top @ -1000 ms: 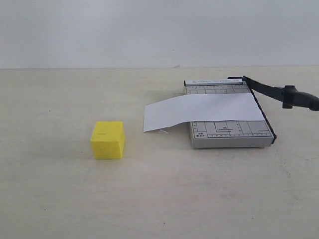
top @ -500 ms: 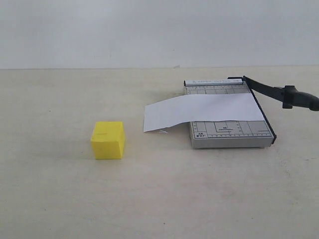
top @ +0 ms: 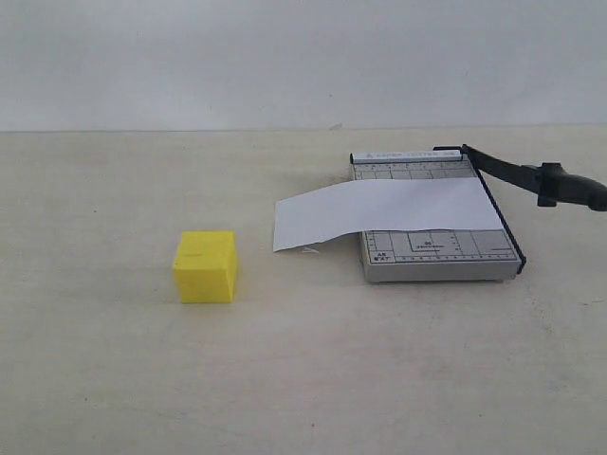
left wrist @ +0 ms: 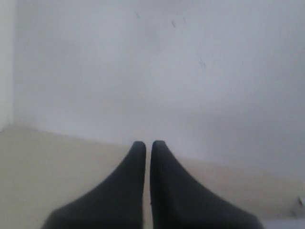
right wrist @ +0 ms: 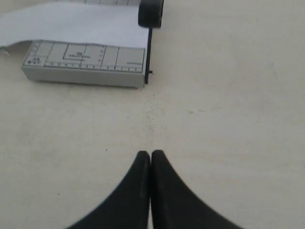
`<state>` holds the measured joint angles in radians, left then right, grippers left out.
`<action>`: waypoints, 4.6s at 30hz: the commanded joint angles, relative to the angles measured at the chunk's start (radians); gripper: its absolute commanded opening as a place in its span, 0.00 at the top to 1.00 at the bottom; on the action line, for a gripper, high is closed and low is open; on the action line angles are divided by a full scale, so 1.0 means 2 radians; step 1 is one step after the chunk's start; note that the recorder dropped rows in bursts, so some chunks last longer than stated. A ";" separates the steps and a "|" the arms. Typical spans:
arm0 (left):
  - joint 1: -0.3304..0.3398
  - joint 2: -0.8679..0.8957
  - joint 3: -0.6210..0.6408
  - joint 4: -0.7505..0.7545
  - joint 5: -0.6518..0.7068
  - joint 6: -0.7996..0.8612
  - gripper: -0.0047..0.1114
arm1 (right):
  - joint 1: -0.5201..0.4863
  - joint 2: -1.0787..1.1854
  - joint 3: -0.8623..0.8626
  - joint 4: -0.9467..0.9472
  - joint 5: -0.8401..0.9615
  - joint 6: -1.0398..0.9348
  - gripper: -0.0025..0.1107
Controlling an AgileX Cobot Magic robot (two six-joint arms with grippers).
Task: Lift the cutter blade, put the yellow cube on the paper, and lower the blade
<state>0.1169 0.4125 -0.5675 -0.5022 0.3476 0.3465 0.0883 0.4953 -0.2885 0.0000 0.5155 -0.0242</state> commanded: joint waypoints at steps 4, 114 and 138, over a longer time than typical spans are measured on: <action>-0.018 0.294 -0.127 -0.398 0.288 0.345 0.92 | 0.001 0.127 0.000 0.007 -0.052 -0.004 0.98; -0.464 1.062 -0.740 -0.086 0.119 0.078 0.92 | 0.001 0.167 -0.001 0.133 -0.099 0.012 0.98; -0.464 0.987 -0.738 -0.177 0.009 0.106 0.92 | 0.001 0.167 -0.001 0.133 -0.097 0.012 0.98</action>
<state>-0.8071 2.4349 -2.0506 -0.8540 0.4270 0.5998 0.0883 0.8264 -0.2885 0.2687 0.3282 0.0000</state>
